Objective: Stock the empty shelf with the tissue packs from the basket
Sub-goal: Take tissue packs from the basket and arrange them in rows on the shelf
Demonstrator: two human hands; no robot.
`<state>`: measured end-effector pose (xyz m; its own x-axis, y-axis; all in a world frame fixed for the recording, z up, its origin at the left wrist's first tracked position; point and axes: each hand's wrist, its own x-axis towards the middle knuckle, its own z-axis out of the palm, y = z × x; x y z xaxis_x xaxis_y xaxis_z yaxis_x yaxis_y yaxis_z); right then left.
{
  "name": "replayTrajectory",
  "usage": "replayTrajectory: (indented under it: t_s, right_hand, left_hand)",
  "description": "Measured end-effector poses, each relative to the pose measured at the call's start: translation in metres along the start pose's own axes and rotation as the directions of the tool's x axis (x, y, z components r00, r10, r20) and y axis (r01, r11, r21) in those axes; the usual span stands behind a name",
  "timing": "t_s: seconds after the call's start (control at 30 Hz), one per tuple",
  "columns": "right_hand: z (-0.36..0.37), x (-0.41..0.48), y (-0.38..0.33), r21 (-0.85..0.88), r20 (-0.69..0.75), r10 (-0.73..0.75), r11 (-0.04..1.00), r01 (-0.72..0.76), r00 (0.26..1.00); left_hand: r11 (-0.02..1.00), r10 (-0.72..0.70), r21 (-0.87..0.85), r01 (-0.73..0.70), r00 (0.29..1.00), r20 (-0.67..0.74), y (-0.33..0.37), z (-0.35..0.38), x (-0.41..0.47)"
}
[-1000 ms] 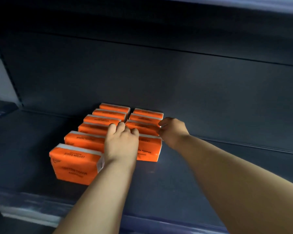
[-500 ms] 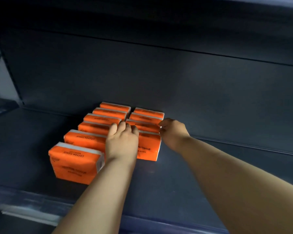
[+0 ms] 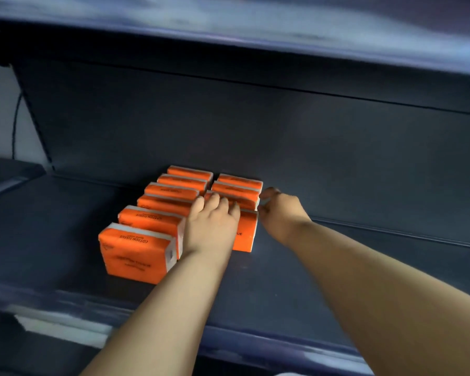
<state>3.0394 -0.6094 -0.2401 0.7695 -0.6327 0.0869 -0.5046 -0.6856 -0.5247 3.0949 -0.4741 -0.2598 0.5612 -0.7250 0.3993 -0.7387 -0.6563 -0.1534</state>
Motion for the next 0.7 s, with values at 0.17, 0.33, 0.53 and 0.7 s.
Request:
replayTrajectory:
  t_s: [0.17,0.33,0.53,0.7]
  right_hand:
    - [-0.02,-0.049,0.001,-0.211,0.104,-0.105,0.969,0.125,0.989]
    - [-0.04,-0.103,0.011,-0.357,0.184,-0.117,0.917,0.178,0.976]
    - [-0.052,-0.164,0.038,-0.374,0.203,-0.076,0.915,0.149,0.976]
    - [-0.053,-0.217,0.063,-0.358,0.24,0.009,0.93,0.08,0.971]
  left_hand:
    - [0.992,0.12,-0.028,-0.12,0.993,0.013,0.016,-0.025,-0.023]
    - [0.979,0.198,-0.067,-0.194,0.978,0.061,0.039,-0.054,-0.058]
    - [0.965,0.219,-0.186,-0.185,0.958,0.182,0.078,-0.069,-0.131]
    - [0.941,0.255,-0.278,-0.194,0.946,0.203,0.096,-0.075,-0.178]
